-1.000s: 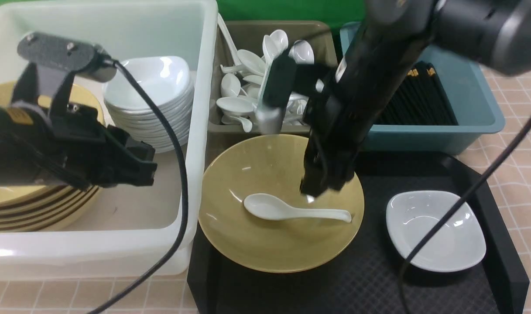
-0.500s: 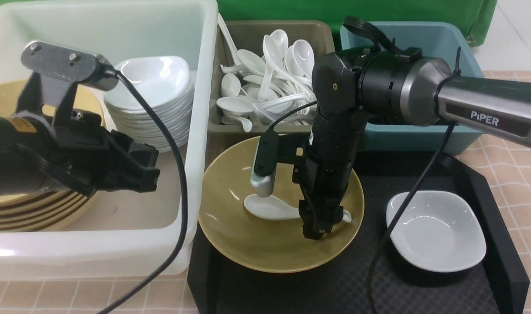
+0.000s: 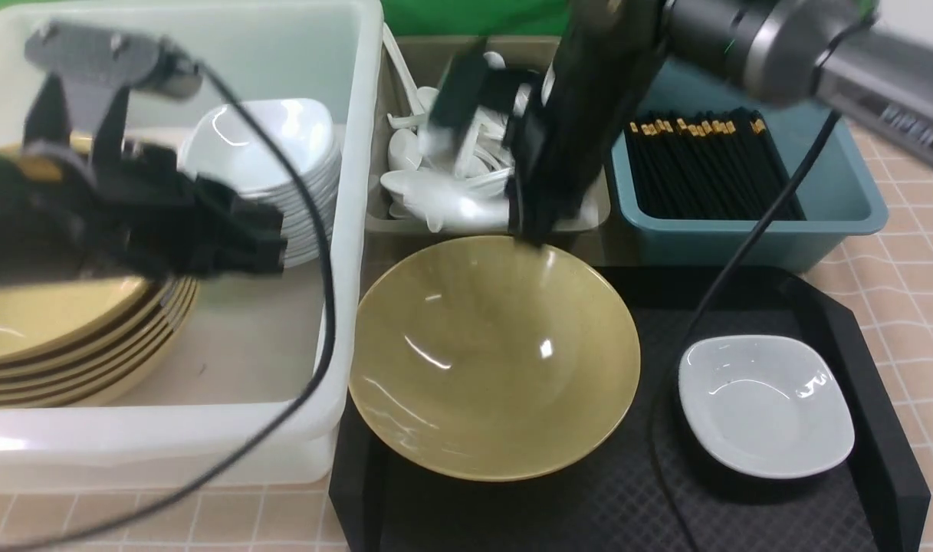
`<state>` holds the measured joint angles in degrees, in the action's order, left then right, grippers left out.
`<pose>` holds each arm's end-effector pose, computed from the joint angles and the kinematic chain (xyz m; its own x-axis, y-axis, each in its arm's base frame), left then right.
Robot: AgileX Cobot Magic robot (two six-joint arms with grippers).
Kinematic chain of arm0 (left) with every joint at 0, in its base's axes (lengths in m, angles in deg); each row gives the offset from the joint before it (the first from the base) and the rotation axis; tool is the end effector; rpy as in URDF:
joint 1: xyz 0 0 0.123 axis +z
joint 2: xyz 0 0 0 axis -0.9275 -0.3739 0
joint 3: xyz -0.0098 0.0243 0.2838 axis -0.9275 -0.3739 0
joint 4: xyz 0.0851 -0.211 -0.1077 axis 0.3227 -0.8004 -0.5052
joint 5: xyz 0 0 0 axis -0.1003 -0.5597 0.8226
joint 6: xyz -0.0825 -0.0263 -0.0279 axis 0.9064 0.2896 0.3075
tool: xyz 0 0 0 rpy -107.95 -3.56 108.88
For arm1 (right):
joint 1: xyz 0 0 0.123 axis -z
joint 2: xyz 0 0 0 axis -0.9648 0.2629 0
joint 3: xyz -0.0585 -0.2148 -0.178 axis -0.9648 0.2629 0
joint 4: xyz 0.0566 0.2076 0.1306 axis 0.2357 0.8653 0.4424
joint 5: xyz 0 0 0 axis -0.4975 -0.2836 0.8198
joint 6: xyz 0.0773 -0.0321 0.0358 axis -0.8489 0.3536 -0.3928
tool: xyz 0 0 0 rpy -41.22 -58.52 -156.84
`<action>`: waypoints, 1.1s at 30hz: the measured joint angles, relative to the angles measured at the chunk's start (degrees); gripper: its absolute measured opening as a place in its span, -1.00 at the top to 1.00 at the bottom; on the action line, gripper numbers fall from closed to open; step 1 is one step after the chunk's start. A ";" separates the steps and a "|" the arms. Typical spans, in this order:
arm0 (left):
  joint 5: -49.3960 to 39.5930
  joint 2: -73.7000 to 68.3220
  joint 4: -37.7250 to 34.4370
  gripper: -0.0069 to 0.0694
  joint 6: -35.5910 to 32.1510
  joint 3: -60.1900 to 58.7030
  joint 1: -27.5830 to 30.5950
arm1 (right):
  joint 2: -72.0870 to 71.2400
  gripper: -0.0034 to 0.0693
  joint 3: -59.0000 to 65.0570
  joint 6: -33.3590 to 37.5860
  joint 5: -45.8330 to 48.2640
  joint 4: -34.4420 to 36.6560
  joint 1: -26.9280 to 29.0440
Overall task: On brown table put chopsticks spoon bowls plates into blue grey white boxes.
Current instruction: 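Place the white spoon into the bin of spoons with the right gripper, then grasp the large bowl on the tray by its rim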
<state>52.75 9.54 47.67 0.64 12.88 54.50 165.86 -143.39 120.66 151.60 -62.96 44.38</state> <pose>0.2374 -0.0779 0.3319 -0.5570 0.2113 -0.8032 0.4430 0.8936 -0.0722 0.3982 0.2386 0.3084 -0.3308 -0.8469 -0.4164 -0.8621 0.4506 -0.2317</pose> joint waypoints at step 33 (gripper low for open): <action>-31.81 -37.62 13.53 -0.39 0.51 40.29 -12.80 | -10.19 -0.57 -4.74 -18.15 6.39 -0.02 5.18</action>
<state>20.94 -28.09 61.20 1.15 53.17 41.70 155.67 -148.13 102.51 157.99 -62.98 49.57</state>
